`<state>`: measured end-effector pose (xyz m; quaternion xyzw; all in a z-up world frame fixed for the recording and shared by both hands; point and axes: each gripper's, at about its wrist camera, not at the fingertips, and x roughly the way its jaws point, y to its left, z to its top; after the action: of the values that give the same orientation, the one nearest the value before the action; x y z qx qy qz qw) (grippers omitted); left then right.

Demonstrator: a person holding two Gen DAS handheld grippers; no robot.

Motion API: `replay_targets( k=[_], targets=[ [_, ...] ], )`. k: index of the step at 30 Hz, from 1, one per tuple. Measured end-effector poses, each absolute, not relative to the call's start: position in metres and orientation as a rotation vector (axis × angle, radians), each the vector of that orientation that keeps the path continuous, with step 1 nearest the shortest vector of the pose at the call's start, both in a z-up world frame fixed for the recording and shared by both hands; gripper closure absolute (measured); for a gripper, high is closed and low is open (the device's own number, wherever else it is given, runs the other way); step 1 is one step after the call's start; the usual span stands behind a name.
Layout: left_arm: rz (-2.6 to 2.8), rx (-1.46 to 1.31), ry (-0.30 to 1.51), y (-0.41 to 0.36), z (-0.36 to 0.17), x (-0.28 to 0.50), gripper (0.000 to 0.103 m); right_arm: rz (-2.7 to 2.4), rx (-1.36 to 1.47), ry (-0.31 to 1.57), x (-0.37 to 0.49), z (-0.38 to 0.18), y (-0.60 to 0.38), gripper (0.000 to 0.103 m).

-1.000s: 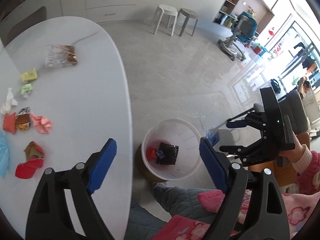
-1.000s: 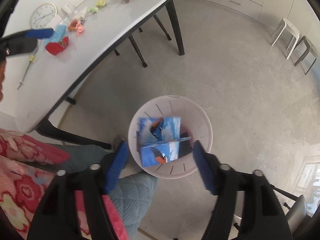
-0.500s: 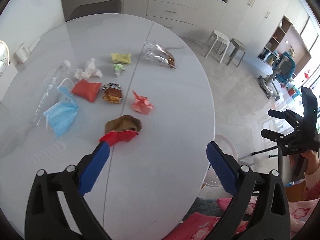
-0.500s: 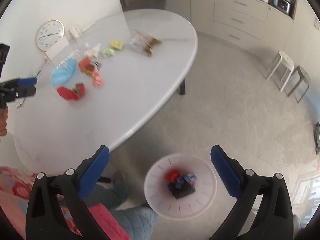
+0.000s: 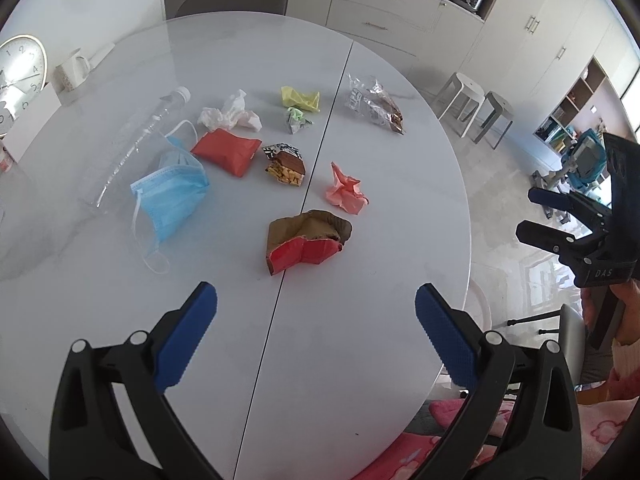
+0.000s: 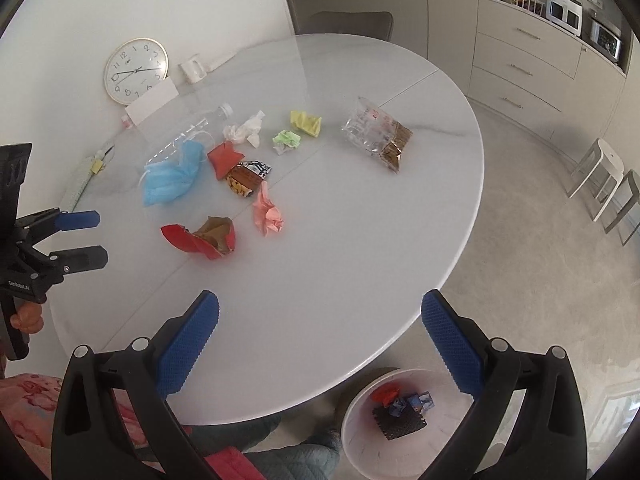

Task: Collect trash
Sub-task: 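Grasp the brown paper bag with red cup using the left gripper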

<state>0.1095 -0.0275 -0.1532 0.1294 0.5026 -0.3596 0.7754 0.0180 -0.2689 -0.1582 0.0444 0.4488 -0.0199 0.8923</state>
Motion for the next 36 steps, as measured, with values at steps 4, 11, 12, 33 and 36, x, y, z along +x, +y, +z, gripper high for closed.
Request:
replay_targets(
  k=[4,11,12,33,36],
  targets=[
    [-0.869,0.38,1.052,-0.042,-0.166,0.109,0.008,-0.011,0.061,0.954,0.032,-0.163,-0.261,0.002],
    [-1.071,0.59,1.033,-0.073,-0.19,0.134,0.008,0.098,-0.013,1.019,0.066,-0.178,-0.253,0.002],
    [-1.089,0.595,1.044,-0.077,-0.193,0.139,0.008,0.115,-0.023,1.029,0.071,-0.181,-0.252,0.002],
    [-1.384,0.827,1.167,-0.135,-0.256,0.194,0.031,0.377,-0.077,1.206,0.183,-0.239,-0.26,0.002],
    [-1.389,0.827,1.184,-0.135,-0.261,0.192,0.036,0.415,-0.077,1.226,0.191,-0.243,-0.258,0.002]
  ],
)
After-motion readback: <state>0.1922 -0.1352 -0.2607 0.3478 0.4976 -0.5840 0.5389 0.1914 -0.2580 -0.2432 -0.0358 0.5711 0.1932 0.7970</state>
